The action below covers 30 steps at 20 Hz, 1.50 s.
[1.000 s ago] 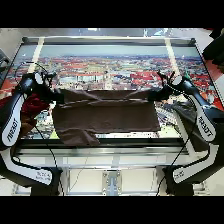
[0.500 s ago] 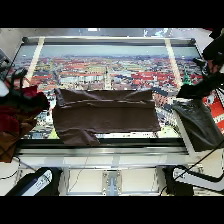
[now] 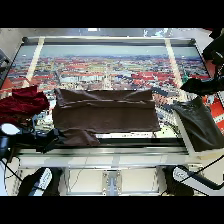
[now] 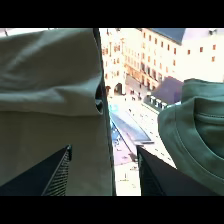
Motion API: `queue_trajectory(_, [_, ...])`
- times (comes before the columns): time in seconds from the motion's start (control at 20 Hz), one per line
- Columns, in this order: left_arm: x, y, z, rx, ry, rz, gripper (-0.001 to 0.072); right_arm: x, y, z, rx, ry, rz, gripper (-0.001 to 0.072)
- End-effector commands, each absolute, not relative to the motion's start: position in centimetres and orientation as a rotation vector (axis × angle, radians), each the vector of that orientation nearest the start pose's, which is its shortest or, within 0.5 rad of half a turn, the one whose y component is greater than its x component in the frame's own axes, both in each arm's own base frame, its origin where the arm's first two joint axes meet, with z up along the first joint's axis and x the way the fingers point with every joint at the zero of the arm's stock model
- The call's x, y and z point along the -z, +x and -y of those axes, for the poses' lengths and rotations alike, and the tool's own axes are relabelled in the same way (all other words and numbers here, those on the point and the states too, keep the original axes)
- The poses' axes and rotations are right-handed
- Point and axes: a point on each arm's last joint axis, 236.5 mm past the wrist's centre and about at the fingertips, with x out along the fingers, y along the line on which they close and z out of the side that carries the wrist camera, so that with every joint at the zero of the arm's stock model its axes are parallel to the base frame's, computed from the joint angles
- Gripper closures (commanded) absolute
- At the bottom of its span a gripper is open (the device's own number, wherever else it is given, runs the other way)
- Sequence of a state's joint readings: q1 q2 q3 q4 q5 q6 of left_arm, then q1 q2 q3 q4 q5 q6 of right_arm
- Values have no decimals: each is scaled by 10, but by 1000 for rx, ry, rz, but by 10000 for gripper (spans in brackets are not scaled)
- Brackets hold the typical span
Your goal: Fold the shirts.
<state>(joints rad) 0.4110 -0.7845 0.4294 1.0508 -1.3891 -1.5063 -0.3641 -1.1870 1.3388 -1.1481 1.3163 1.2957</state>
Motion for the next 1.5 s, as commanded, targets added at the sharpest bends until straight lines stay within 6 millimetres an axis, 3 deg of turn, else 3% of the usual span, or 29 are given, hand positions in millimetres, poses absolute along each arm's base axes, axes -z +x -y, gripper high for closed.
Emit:
queue_trajectory(0.0, [76, 179, 62, 40, -905, -1523, 130, -124, 393, 43, -134, 309, -1005, 247])
queue_trajectory(0.15, [87, 185, 57, 22, -906, -1526, 130, -126, 392, 39, -147, 320, -1000, 247])
queue_trajectory(0.4, [99, 177, 42, -21, -828, -1553, 131, -128, 393, 36, -159, 332, -998, 247])
queue_trajectory(0.5, [99, 185, 43, -26, -841, -1522, 131, -130, 394, 31, -176, 350, -988, 247])
queue_trajectory(0.65, [99, 204, 50, -15, -858, -1456, 131, -135, 396, 23, -204, 380, -972, 248])
queue_trajectory(0.9, [113, 195, 73, 37, -850, -1557, 151, -138, 396, 16, -228, 404, -968, 278])
queue_trajectory(1.0, [110, 198, 76, 42, -875, -1546, 440, -137, 393, 14, -236, 405, -985, 279])
queue_trajectory(1.1, [110, 198, 76, 48, -869, -1546, 666, -134, 388, 13, -244, 401, -1009, 308])
queue_trajectory(1.15, [110, 198, 76, 50, -867, -1545, 695, -130, 383, 15, -238, 385, -1031, 385])
queue_trajectory(1.3, [110, 199, 77, 52, -866, -1542, 695, -97, 349, 25, -193, 325, -1175, 406])
queue_trajectory(1.4, [110, 198, 76, 55, -863, -1542, 695, -38, 310, 13, -179, 377, -1270, 399])
queue_trajectory(1.45, [110, 198, 76, 55, -862, -1542, 695, 3, 287, 3, -153, 439, -1300, 352])
